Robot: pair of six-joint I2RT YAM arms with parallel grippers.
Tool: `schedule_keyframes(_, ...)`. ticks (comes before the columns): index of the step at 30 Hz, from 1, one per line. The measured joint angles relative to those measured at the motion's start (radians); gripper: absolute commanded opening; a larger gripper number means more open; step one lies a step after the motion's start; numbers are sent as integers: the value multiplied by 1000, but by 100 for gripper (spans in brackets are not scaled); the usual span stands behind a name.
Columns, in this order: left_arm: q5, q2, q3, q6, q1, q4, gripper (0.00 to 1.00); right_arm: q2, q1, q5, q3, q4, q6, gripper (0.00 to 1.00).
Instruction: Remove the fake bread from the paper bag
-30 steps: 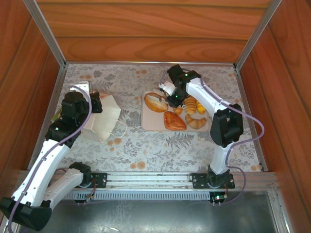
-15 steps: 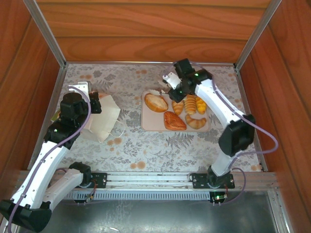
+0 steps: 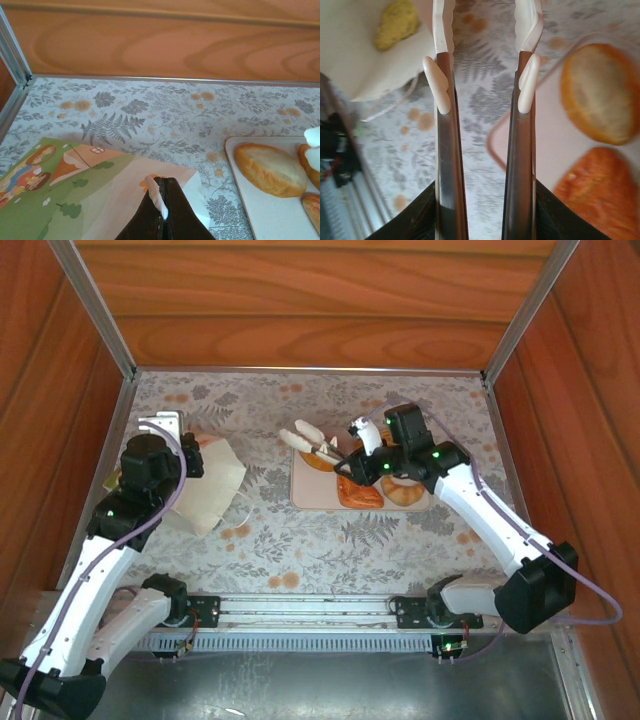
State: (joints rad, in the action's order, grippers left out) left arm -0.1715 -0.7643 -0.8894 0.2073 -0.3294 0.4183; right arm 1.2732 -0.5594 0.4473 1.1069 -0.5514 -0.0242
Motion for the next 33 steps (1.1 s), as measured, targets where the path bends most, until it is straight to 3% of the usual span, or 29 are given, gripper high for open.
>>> schedule_keyframes(8, 17, 27, 0, -21, 0, 31, 0, 17, -261, 86, -50, 146, 86, 41)
schedule_keyframes(15, 64, 39, 0, -35, 0, 41, 0, 228, -421, 76, 1, 232, 137, 38)
schedule_keyframes(24, 124, 92, 1, -57, 0, 72, 0, 480, -530, -97, 179, 280, 245, 38)
schedule_keyframes(33, 201, -17, -30, -62, 0, 81, 0, 544, -560, -190, 235, 298, 269, 37)
